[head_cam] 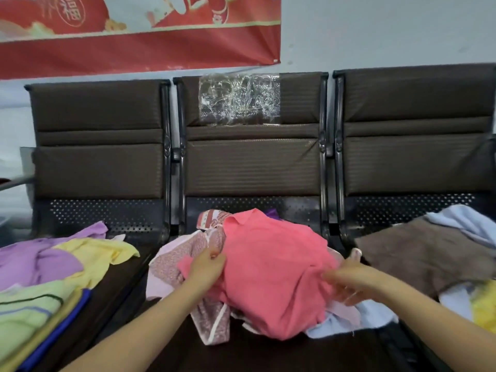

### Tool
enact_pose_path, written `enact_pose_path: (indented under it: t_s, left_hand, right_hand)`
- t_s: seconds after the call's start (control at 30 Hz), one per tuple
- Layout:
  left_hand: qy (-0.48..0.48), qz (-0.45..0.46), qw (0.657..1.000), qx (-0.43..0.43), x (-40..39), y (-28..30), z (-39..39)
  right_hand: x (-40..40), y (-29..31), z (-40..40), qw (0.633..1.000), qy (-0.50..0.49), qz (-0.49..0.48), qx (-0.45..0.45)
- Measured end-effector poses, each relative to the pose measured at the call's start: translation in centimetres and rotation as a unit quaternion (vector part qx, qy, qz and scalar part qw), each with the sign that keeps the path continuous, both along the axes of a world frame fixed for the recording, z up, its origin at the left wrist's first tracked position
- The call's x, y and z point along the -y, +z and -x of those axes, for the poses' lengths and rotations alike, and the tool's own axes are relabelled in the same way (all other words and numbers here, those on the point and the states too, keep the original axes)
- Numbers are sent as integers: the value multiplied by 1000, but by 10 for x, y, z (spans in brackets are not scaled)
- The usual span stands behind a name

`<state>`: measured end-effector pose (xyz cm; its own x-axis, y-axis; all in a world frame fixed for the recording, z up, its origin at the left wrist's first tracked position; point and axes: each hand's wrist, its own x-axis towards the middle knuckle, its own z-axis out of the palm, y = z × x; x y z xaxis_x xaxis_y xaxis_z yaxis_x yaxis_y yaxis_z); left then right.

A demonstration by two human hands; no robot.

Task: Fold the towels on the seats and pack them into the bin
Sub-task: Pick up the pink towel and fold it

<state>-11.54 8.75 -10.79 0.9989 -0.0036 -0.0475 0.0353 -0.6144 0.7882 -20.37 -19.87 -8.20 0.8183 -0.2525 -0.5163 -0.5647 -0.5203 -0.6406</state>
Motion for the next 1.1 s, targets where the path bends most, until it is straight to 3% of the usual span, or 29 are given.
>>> enact_pose_path:
  t_s: [0.07, 0.17, 0.23, 0.3, 0.4, 0.47, 0.53, 0.63, 0.7, 0.8, 0.87, 0.93, 1.1]
  left_hand:
    - [-25, -34, 999, -2, -7, 6, 5]
    - [-53, -47, 997, -13, -9, 10, 12]
    - [-84, -34, 995, -33, -11, 7, 19]
    - [-155, -24, 987, -37, -15, 6, 24]
    - [-260, -28, 963, -56, -16, 10, 34]
    - [-292, -87, 950, -72, -10, 9, 41]
    - [-290, -140, 946, -45, -3, 5, 44]
    - [-252, -168, 947, 102, 6, 5, 47]
    - [-211, -98, 961, 147, 10, 13, 45]
    - [-140, 138, 976, 91, 6, 31, 34]
    - [-69, 331, 939, 69, 2, 41, 24]
    - [-23, 476, 877, 69, 0, 53, 16]
    - [-98, 496, 860, 67, 1, 77, 6]
  right_hand:
    - [-8, -3, 10, 999, 19, 43, -20]
    - [-22, -14, 23, 999, 9, -2, -42]
    - [-28, -21, 25, 994, -36, -106, 4]
    - [-31, -25, 23, 964, -80, -248, 56]
    - [-31, -25, 18, 950, -96, -256, 153]
    - [-32, -20, 18, 941, -90, -268, 184]
    - [-32, -16, 19, 940, -49, -308, 138]
    - [-33, -19, 24, 956, 41, -290, 2]
    - [-39, -22, 25, 959, 69, -273, -8]
    - [-46, -5, 16, 940, 44, -311, 135]
    - [-41, 14, 8, 879, -17, -430, 203]
    - [-31, 33, 4, 819, -50, -514, 250]
    - [-11, 51, -5, 783, -143, -523, 305]
